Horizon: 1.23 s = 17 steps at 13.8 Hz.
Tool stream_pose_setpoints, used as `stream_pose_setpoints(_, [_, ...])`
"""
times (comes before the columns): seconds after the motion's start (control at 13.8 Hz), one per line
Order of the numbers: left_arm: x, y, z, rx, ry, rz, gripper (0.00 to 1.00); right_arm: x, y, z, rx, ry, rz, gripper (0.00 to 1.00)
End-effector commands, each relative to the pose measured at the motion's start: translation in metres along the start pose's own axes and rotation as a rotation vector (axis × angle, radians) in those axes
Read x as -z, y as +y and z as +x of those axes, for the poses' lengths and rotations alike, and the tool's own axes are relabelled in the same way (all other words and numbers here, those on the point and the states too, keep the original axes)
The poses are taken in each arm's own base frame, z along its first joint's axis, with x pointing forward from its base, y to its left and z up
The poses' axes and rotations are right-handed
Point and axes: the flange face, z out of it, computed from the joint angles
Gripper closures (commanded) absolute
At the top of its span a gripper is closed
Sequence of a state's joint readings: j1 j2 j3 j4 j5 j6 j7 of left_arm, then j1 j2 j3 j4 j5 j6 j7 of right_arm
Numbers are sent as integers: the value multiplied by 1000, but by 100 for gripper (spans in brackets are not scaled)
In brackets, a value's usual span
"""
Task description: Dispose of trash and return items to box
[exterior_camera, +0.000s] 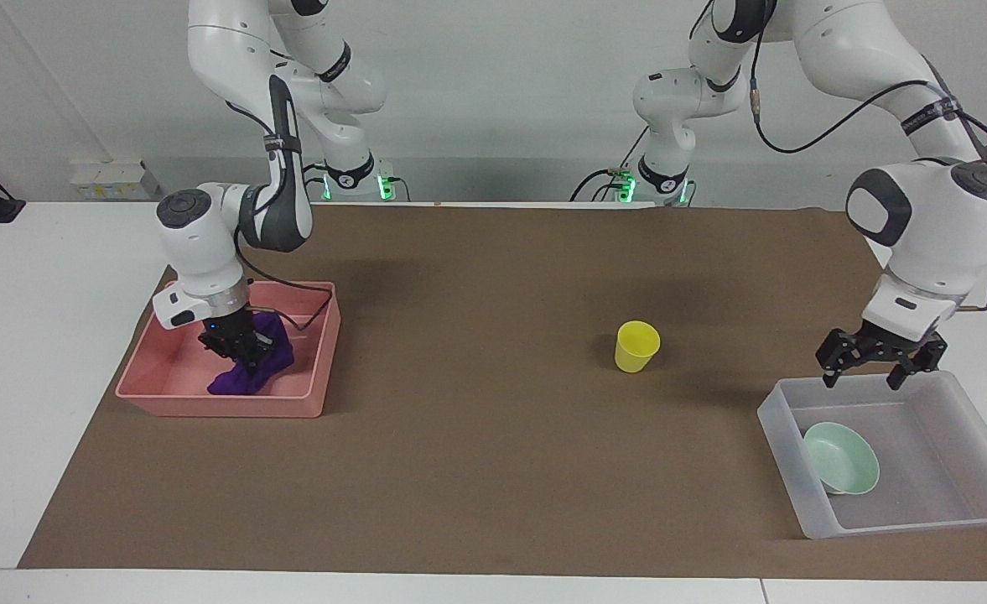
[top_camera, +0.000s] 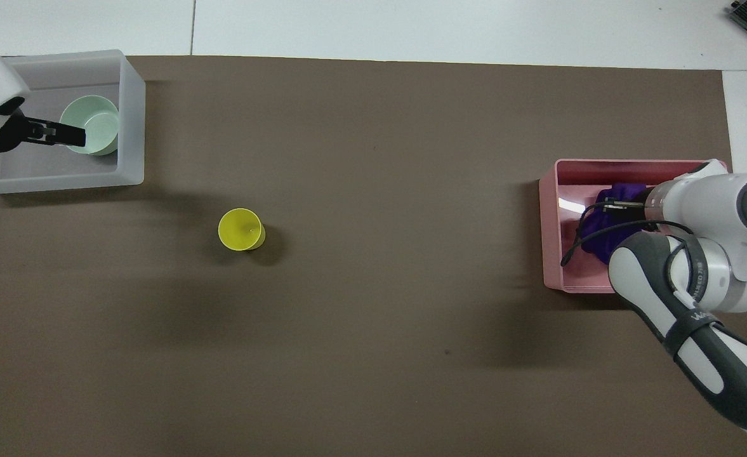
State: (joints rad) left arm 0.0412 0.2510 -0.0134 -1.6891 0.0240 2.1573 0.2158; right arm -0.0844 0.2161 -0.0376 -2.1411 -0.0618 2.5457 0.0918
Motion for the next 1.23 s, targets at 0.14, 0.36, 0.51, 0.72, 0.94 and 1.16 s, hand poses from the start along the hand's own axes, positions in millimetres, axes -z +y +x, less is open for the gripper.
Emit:
stream_pose_setpoints(0.14, [-7, 118, -19, -116, -58, -25, 0, 23, -5, 1, -13, 18, 12, 0])
stream_pose_setpoints(0.36, [-38, 161, -59, -184, 2, -38, 0, 70, -12, 14, -9, -15, 9, 0])
stream_pose_setpoints(0.51, [-52, 180, -79, -212, 12, -46, 0, 108, -27, 21, 12, -32, 11, 0])
stream_pose_setpoints(0.72, [-63, 199, -95, -243, -17, -54, 0, 147, -64, 19, 9, -55, 7, 0])
stream_pose_setpoints(0.94, [-71, 209, -104, -194, 21, -60, 52, 185, -77, 21, 13, -77, 7, 0])
stream_pose_setpoints(1.16, [-74, 209, -103, -95, 24, -62, 100, 236, -59, 27, 25, -148, -4, 0])
